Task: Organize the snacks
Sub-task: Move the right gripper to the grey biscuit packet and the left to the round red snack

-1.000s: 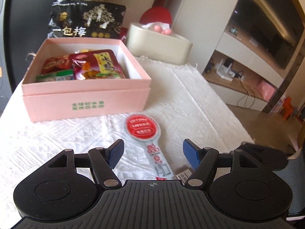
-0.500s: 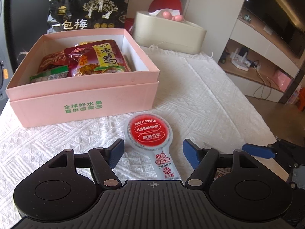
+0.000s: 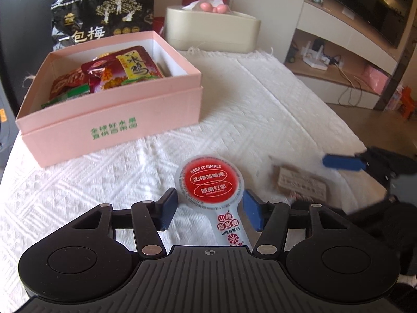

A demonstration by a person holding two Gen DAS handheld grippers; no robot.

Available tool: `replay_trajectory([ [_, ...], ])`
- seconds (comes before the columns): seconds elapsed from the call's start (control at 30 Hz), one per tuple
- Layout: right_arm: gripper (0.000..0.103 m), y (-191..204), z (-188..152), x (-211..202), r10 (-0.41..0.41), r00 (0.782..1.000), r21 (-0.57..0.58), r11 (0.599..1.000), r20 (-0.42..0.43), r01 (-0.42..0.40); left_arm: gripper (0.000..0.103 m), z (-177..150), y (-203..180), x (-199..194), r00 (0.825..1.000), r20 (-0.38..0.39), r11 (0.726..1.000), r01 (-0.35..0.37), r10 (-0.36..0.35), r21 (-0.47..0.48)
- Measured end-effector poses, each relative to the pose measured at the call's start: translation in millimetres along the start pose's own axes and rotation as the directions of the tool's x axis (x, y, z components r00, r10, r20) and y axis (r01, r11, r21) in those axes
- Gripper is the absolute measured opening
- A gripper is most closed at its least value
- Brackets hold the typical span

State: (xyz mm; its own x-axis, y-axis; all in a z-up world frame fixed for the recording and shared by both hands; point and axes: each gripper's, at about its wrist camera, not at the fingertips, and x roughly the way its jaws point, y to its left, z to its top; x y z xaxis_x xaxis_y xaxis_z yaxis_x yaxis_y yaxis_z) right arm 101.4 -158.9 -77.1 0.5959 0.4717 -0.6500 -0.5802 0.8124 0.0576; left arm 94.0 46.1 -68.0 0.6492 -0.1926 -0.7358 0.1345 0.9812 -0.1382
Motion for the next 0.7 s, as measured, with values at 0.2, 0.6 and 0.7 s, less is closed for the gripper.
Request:
replay_trajectory([
  [0.2,0.092,-4,1,1,0.023,1.000,0.006,1.000,-0.016,-0.023,0.061,-9,-12,2,0.999,0.024,0.998,-0.038,0.037,0.051],
  [0.6,0.102,-1,2,3,0.082,0.994,-0.045,0.995,-0.072,-0.085,0.062,-12,-16,5,0.997,0.062,0.996,-0.056,0.052,0.074],
  [0.7,0.095,2,2,-2,0.061,0.996,-0.031,0.998,-0.060,-0.063,0.062,-14,-20,6,0.995,0.069,0.994,-0.076,0.070,0.081],
])
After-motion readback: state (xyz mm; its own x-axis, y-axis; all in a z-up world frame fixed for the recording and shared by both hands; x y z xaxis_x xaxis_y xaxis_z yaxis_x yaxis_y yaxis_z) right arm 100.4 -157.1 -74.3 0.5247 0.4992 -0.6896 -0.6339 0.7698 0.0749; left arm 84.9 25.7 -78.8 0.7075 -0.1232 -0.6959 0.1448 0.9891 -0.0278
